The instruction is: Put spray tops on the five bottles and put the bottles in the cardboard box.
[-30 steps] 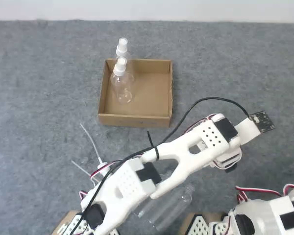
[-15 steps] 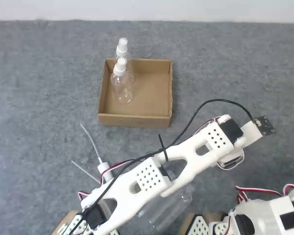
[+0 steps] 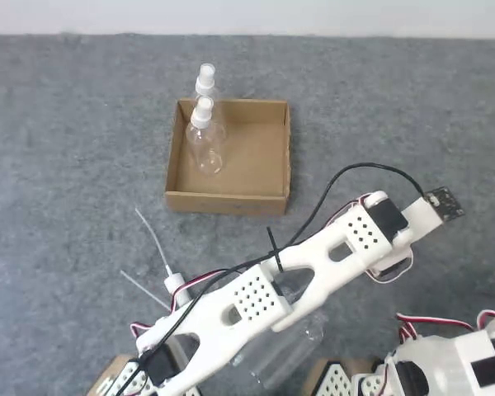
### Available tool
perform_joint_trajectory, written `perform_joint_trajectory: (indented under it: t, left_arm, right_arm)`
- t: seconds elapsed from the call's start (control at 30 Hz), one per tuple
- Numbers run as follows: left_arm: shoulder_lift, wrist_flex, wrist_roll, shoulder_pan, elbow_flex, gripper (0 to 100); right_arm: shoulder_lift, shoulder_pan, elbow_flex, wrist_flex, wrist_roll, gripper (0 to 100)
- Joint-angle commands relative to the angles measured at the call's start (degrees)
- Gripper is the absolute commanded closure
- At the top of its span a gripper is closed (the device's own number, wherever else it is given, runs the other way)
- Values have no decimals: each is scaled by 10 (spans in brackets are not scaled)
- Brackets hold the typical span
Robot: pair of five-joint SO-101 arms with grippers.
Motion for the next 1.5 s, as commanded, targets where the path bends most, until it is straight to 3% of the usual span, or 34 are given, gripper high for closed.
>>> perform_joint_trajectory:
  t: [0.0, 0.33, 0.77, 1.2, 1.47]
  left_arm:
    - [-48, 22, 11, 0, -36, 990]
    - [-169, 23, 36, -26, -15, 990]
    - [-437, 23, 35, -115, 84, 990]
    - [-727, 21, 35, -240, 192, 990]
    - [-862, 18, 34, -250, 327, 990]
  right_arm:
    - [-19, 6, -40, -5, 11, 976]
    - [-85, -3, -69, 88, 11, 976]
    - [-220, -89, -69, 153, 5, 976]
    - [-372, -220, -66, 243, 4, 993]
    - [-464, -307, -65, 336, 4, 992]
